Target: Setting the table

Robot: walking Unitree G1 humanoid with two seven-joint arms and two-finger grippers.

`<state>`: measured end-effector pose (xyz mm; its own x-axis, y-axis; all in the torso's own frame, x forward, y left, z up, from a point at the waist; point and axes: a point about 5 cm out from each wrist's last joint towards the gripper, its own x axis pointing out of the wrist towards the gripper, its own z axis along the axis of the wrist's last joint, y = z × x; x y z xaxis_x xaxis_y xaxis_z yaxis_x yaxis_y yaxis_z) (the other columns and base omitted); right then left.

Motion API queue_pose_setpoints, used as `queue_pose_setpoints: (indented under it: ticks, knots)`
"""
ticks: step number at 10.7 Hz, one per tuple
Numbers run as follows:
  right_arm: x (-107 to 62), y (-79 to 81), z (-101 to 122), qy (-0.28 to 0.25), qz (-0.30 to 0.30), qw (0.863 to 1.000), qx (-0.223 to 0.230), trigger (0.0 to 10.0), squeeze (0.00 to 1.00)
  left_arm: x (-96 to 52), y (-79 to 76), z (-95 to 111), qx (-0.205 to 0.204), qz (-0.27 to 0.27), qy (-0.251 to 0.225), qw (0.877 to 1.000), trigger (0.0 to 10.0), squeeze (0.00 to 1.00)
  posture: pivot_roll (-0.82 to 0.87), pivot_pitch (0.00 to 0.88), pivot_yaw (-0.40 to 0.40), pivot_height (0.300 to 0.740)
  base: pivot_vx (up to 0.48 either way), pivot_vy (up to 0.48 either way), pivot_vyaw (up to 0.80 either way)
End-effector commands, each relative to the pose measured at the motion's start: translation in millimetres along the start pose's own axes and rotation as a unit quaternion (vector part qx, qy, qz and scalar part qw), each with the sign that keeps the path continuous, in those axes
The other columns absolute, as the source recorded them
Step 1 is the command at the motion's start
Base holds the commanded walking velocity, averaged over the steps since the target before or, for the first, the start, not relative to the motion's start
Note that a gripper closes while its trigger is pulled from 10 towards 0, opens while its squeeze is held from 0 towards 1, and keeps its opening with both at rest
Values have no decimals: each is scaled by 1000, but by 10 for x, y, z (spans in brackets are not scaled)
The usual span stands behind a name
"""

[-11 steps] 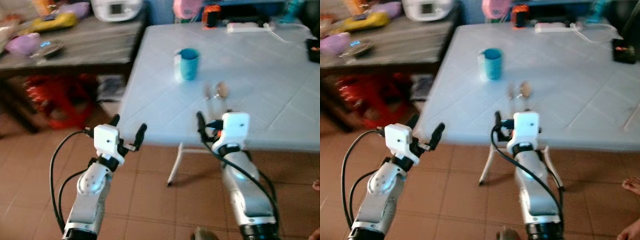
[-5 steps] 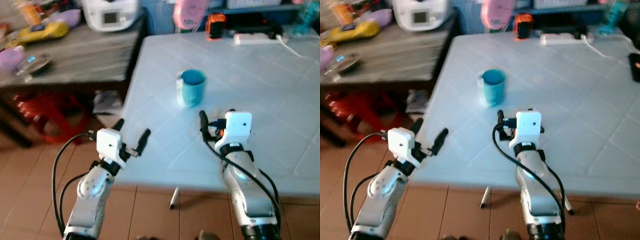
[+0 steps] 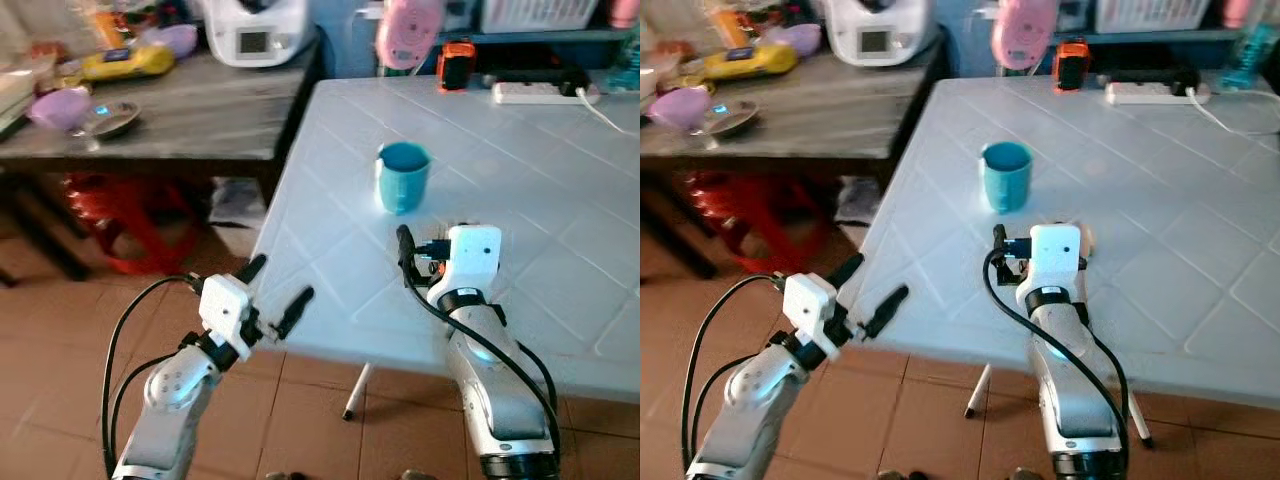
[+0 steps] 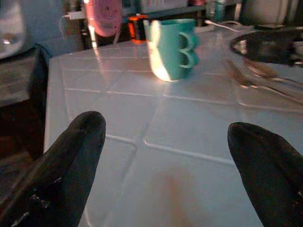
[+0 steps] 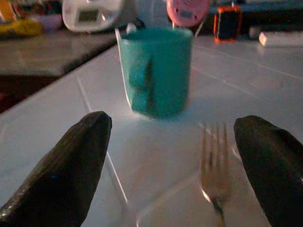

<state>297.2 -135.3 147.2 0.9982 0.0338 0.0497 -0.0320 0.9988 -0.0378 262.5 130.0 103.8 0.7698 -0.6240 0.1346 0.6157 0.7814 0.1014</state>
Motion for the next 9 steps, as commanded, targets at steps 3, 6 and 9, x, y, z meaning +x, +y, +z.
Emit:
queue_pose_setpoints:
  ticks: [3,6,9]
  knots:
    - [-94,13,-8,38,-17,999,-10,10000,0,-82,-22,-56,1,-44,10,999,10000,0,-134,143,121,740,0,0,0]
    - [-143,-63,-37,72,-41,997,11,10000,0,-115,-22,-121,-6,-67,13,998,10000,0,-146,149,122,740,0,0,0]
    - [-61,-122,-58,95,-50,994,27,10000,0,-129,-8,-148,-6,-71,12,997,10000,0,-147,147,116,740,0,0,0]
